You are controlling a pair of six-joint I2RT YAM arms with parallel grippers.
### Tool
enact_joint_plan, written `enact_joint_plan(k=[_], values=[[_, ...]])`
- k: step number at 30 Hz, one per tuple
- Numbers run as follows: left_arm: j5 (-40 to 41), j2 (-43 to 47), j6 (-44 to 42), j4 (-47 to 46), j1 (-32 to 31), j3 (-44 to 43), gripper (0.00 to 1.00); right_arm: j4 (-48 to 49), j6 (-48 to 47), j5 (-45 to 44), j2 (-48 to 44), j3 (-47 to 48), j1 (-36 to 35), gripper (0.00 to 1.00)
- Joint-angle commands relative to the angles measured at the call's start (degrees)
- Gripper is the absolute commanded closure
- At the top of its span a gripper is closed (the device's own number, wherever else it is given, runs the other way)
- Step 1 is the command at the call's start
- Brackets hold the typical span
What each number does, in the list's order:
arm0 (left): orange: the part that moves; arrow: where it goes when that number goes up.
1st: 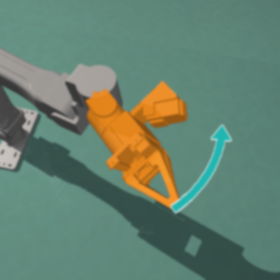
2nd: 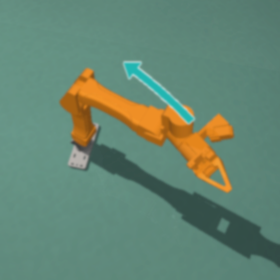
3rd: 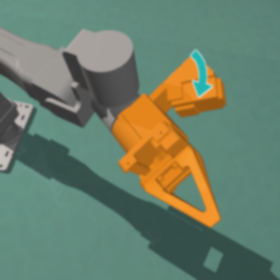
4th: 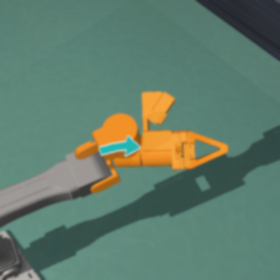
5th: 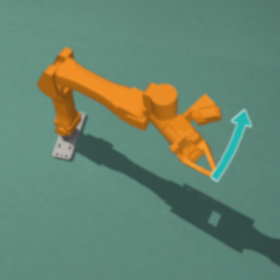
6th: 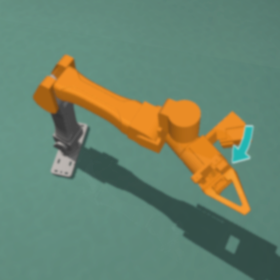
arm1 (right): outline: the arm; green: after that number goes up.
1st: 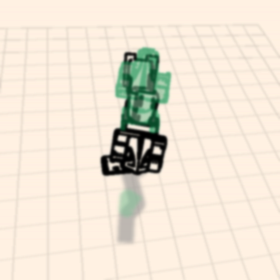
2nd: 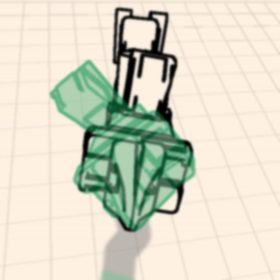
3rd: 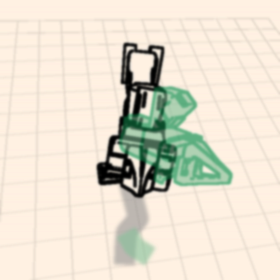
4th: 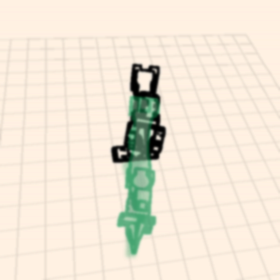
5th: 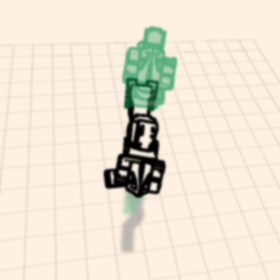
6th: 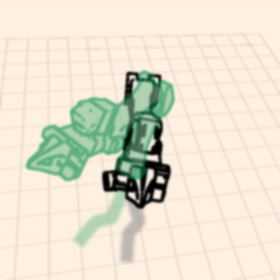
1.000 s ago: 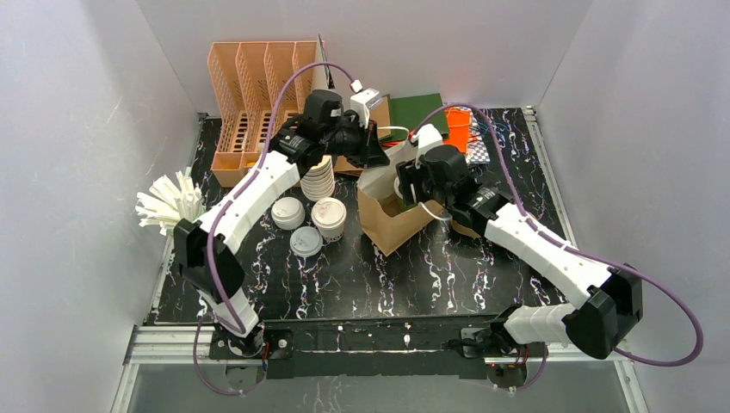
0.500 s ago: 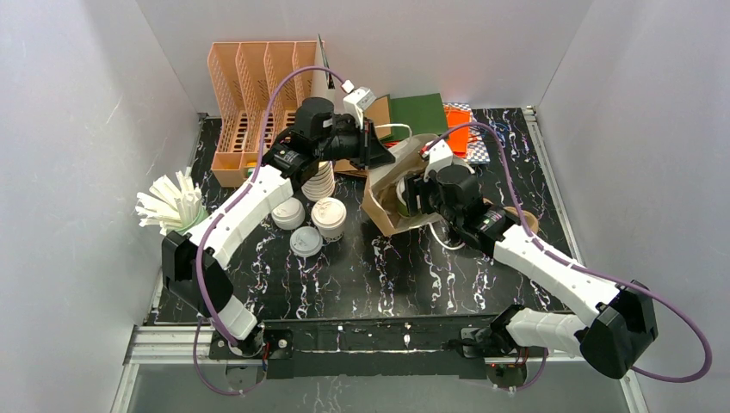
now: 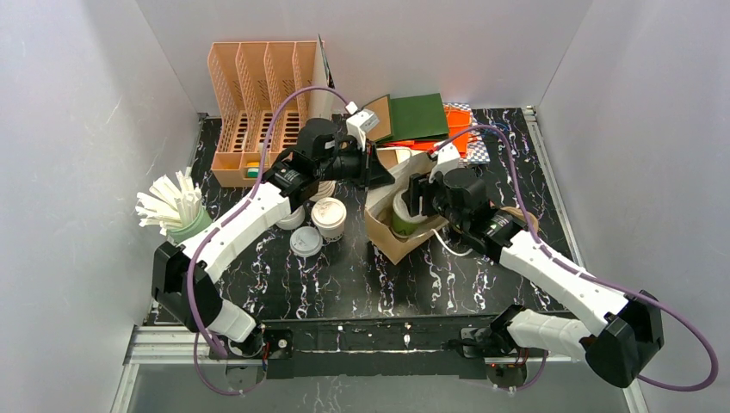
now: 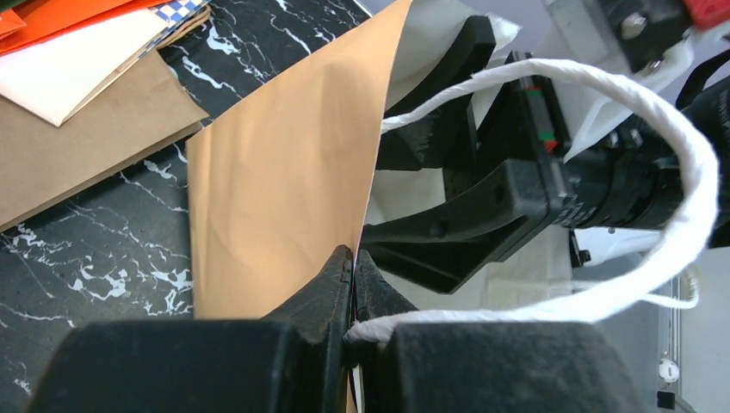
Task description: Pack the takeout coffee
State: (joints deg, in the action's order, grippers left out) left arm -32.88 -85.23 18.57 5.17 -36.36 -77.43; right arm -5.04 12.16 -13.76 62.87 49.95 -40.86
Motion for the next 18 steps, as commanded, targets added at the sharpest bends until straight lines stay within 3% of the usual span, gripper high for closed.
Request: enact_joint_plan(k=[1,6,9,14,18], values=[[0.5,3.9,-1.5,-0.9,-0.6,2.7,1.00,-4.8,3.2,5.3,-2.1,3.6,0.2,0.95],[1.1,3.8,-1.3,-0.9,-0.8,3.7,1.00,-9.1,2.2,5.5,-2.9,3.6,0.2,0.94],[0.8,3.0,-1.0,-0.8,-0.8,3.1,1.00,-11.0,1.4,5.1,-2.0,4.8,0.2,0.78],[0.7,1.6,-2.1,0.3,-0.9,-0.1,1.00,-19.7,3.1,9.3,2.4,13.9,0.2,0.66],[0.8,0.0,-3.5,1.1,-0.9,-3.1,1.00,-29.3,4.2,12.9,5.3,21.6,0.3,0.41]])
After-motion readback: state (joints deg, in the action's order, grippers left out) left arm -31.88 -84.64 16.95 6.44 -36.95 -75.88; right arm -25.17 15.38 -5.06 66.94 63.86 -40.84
